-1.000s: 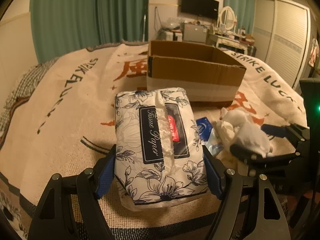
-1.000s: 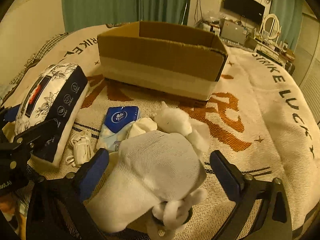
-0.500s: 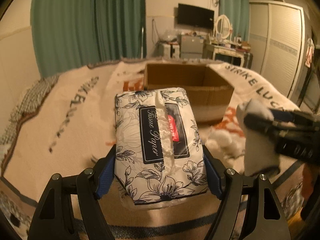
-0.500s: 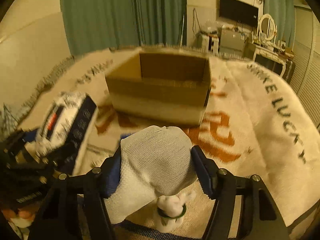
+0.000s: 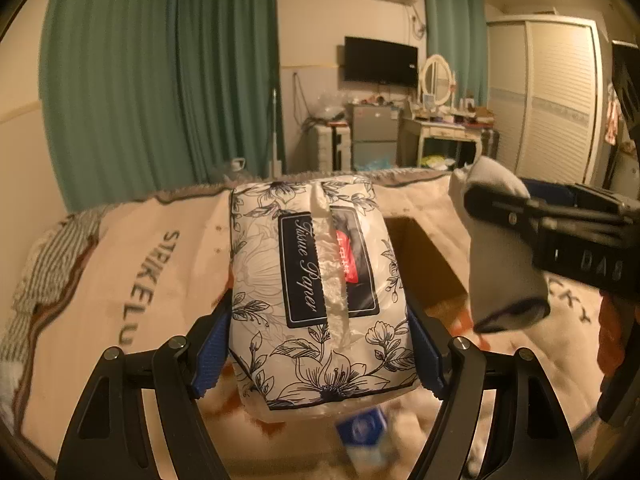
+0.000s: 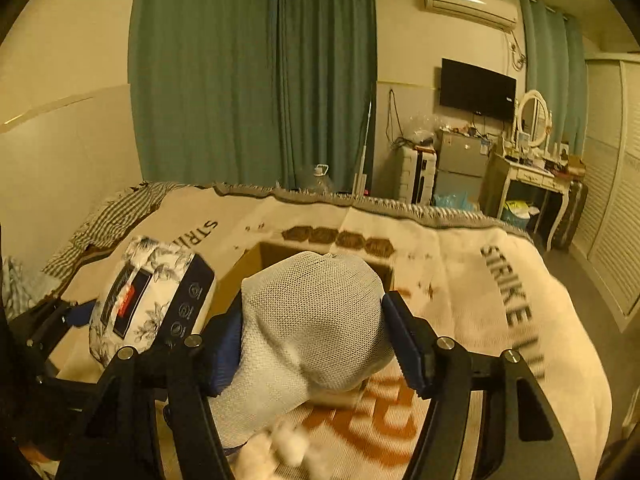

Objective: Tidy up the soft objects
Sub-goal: 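Carry the tissue pack and the glove with both grippers over the cardboard box, then open both grippers to drop the tissue pack and glove into the box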

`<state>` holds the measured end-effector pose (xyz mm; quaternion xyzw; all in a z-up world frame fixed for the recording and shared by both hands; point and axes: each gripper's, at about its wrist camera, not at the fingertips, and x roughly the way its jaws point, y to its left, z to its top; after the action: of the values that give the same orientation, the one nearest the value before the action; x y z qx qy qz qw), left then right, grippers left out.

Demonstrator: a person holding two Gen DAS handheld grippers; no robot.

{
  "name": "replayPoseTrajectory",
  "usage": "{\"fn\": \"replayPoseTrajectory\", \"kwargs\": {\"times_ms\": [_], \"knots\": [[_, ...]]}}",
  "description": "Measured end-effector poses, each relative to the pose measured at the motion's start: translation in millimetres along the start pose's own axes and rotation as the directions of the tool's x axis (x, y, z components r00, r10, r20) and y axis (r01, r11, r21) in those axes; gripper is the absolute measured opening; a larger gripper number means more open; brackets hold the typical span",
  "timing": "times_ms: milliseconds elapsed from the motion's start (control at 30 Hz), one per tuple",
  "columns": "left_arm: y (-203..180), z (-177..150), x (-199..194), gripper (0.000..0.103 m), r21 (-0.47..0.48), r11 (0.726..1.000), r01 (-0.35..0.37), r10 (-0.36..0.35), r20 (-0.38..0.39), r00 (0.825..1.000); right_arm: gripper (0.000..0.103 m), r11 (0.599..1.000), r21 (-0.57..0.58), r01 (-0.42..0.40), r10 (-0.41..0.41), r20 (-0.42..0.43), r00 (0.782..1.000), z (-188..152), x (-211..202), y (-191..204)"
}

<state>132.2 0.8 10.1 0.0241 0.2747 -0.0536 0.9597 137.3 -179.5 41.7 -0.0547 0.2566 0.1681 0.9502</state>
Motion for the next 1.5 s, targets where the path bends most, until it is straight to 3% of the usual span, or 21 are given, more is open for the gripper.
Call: {"fn": "replayPoseTrajectory", "kwargs": {"times_ms": [200,500,600,667,900,1033,1200,1367,1500], "knots": [[6,25,65,0.076,0.007,1.000,-0.001,0.001,-0.040,0.999,0.065,1.000,-0.010,-0.016,0.016,-0.046,0.999,24,72,-25],[1,12,132,0.080,0.027,0.999,0.026,-0.023,-0.110,0.994,0.065,0.998,0.041,-0.044,0.048,-0.118,0.992,2,160,-54],[-5,8,139,0.089,0.057,0.998,0.000,0.007,-0.114,0.993,0.071,0.996,0.070,-0.049,0.056,-0.109,0.993,-4,168,-58],[-11,8,136,0.090,0.086,0.995,-0.042,0.052,-0.108,0.993,0.092,0.996,0.078,-0.035,0.042,-0.089,0.995,-4,164,-59],[-4,23,85,0.090,0.049,0.997,-0.058,0.061,-0.073,0.995,0.093,0.997,0.075,0.007,-0.005,-0.031,1.000,16,108,-55],[-5,38,19,0.090,0.069,0.994,-0.087,0.085,0.030,0.996,0.093,0.997,0.046,0.055,-0.055,0.011,0.998,36,37,-44],[3,50,-73,0.097,0.031,0.998,-0.055,0.050,0.140,0.989,0.100,0.991,0.006,0.136,-0.137,0.051,0.989,48,-59,-27],[0,34,-133,0.097,0.024,0.999,-0.030,0.024,0.200,0.980,0.103,0.990,-0.026,0.136,-0.135,0.044,0.990,28,-134,-6],[-6,11,-149,0.097,0.030,0.999,-0.019,0.013,0.181,0.983,0.103,0.988,-0.057,0.146,-0.146,0.012,0.989,-6,-157,10]]}}
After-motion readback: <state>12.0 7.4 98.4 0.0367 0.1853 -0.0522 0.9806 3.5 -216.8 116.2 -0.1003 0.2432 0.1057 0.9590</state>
